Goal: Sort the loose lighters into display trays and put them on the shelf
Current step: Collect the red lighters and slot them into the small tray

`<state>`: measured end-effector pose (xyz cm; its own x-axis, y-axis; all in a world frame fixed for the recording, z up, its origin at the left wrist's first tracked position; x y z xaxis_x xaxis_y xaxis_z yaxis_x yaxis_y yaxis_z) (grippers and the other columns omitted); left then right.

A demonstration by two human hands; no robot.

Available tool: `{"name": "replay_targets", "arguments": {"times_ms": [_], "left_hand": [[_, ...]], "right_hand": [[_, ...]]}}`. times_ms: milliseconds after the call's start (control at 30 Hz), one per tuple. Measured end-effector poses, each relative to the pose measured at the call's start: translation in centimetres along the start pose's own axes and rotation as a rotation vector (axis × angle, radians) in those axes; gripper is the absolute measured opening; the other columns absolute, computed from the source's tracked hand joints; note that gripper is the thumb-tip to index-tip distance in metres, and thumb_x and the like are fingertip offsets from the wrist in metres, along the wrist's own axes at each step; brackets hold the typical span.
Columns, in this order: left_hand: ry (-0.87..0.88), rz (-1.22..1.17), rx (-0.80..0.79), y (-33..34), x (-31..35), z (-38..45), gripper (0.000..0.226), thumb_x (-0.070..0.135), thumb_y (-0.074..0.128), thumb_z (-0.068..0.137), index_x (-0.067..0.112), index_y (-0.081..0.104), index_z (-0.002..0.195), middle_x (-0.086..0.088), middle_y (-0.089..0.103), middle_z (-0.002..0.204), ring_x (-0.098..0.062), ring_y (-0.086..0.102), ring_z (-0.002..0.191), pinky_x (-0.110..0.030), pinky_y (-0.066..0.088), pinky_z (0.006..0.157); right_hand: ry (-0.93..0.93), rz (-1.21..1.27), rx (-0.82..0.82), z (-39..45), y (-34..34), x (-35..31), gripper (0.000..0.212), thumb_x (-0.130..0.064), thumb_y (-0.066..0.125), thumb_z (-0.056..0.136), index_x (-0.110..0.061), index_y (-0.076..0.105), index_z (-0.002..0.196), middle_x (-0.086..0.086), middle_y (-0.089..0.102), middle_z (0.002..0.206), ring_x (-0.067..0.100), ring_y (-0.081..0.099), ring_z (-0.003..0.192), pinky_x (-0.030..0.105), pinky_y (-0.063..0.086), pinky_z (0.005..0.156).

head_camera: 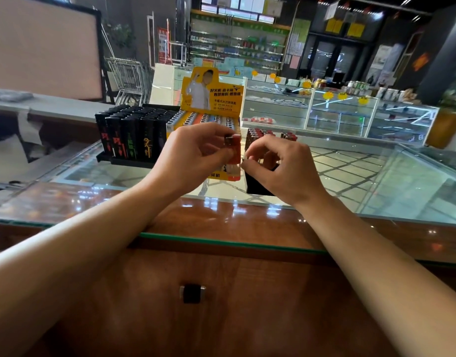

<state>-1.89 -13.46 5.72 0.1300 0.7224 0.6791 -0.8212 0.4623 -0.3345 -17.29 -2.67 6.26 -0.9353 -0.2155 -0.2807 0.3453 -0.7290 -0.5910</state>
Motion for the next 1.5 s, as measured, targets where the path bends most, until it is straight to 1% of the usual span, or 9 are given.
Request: {"name": "replay_targets", "arguments": {"times_ms": [133, 367, 567, 667, 733, 833, 967, 1233, 1500], "left_hand": [[-0.013, 0.075, -0.028, 0.4, 0.4, -0.2, 0.034, 0.010, 0.077, 0.082, 0.028, 0.064, 0.108, 0.006, 0.074, 0.086, -0.006, 0.072, 0.078, -0.037, 0.061, 0.078], [0.046, 0.181, -0.027, 0.9, 0.8, -0.3, 0.037, 0.016, 0.082, 0.077, 0.023, 0.051, 0.097, 0.008, 0.075, 0.086, -0.002, 0.072, 0.077, -0.031, 0.061, 0.073], [0.142, 0.245, 0.058, 0.9, 0.6, -0.2, 0.023, 0.016, 0.079, 0.082, 0.019, 0.064, 0.099, 0.019, 0.069, 0.083, 0.006, 0.068, 0.077, -0.009, 0.053, 0.069], [0.274, 0.366, 0.186, 0.6, 0.9, -0.3, 0.018, 0.021, 0.072, 0.086, 0.016, 0.072, 0.103, 0.013, 0.071, 0.084, 0.002, 0.066, 0.073, -0.016, 0.055, 0.074], [0.350, 0.450, 0.228, 0.7, 1.0, -0.4, 0.024, 0.020, 0.072, 0.084, 0.014, 0.073, 0.107, 0.006, 0.074, 0.093, -0.004, 0.066, 0.083, -0.020, 0.052, 0.080], [0.401, 0.553, 0.168, 1.2, 0.8, -0.2, 0.034, 0.023, 0.069, 0.085, 0.012, 0.071, 0.117, -0.002, 0.070, 0.121, -0.020, 0.062, 0.116, -0.032, 0.048, 0.099], [0.353, 0.700, 0.033, 1.8, 0.5, 0.1, 0.057, 0.046, 0.054, 0.087, 0.015, 0.058, 0.135, -0.006, 0.056, 0.142, -0.029, 0.046, 0.135, -0.051, 0.040, 0.110], [0.265, 0.848, -0.072, 1.9, -0.2, 0.2, 0.069, 0.055, 0.052, 0.086, 0.024, 0.043, 0.147, -0.005, 0.037, 0.157, -0.028, 0.026, 0.148, -0.053, 0.021, 0.120], [0.248, 0.850, -0.097, 1.9, -0.4, 0.3, 0.070, 0.054, 0.053, 0.086, 0.026, 0.040, 0.149, -0.004, 0.034, 0.158, -0.027, 0.024, 0.149, -0.052, 0.019, 0.121]], "right_hand": [[0.064, 0.082, 0.097, 0.1, -0.3, -0.4, 0.013, -0.023, 0.074, 0.084, -0.021, 0.068, 0.096, -0.009, 0.067, 0.077, 0.008, 0.062, 0.069, 0.013, 0.048, 0.060], [0.024, 0.084, 0.069, 0.1, -0.1, -0.6, 0.016, -0.018, 0.074, 0.085, -0.019, 0.075, 0.101, -0.014, 0.067, 0.083, 0.007, 0.062, 0.074, 0.008, 0.047, 0.064], [0.107, 0.187, 0.172, 0.1, -1.1, 0.2, 0.011, -0.014, 0.070, 0.085, -0.023, 0.071, 0.092, -0.012, 0.070, 0.082, 0.007, 0.067, 0.074, 0.018, 0.054, 0.065], [0.171, 0.203, 0.296, 0.1, -2.0, 1.5, 0.010, -0.013, 0.067, 0.086, -0.020, 0.069, 0.092, -0.011, 0.069, 0.081, 0.004, 0.066, 0.072, 0.019, 0.053, 0.064], [0.187, 0.178, 0.356, 0.1, -2.5, 2.2, 0.009, -0.013, 0.066, 0.087, -0.018, 0.069, 0.094, -0.011, 0.067, 0.081, 0.005, 0.065, 0.071, 0.020, 0.052, 0.063], [0.198, 0.116, 0.368, 0.2, -2.7, 3.0, 0.010, -0.016, 0.064, 0.089, -0.016, 0.069, 0.097, -0.008, 0.069, 0.083, 0.007, 0.067, 0.074, 0.025, 0.056, 0.065], [0.226, 0.032, 0.296, 0.4, -2.2, 3.5, 0.015, -0.021, 0.065, 0.088, -0.016, 0.071, 0.101, -0.002, 0.072, 0.090, 0.012, 0.069, 0.080, 0.030, 0.059, 0.070], [0.241, -0.118, 0.186, 1.0, -0.8, 3.9, 0.017, -0.017, 0.066, 0.090, -0.014, 0.073, 0.106, -0.001, 0.072, 0.090, 0.015, 0.066, 0.084, 0.031, 0.056, 0.077], [0.148, -0.267, 0.161, 1.2, -0.2, 3.9, 0.020, -0.017, 0.067, 0.089, -0.019, 0.068, 0.110, 0.003, 0.073, 0.098, 0.023, 0.067, 0.088, 0.033, 0.053, 0.075]]}}
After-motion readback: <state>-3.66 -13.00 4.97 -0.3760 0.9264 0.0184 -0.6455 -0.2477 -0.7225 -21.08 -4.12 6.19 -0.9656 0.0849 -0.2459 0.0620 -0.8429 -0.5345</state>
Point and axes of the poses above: each hand's wrist, its own z-axis towards the middle knuckle, its own y-axis out of the palm, x = y × z, the point moved 2 cm from there along z, towards the middle knuckle
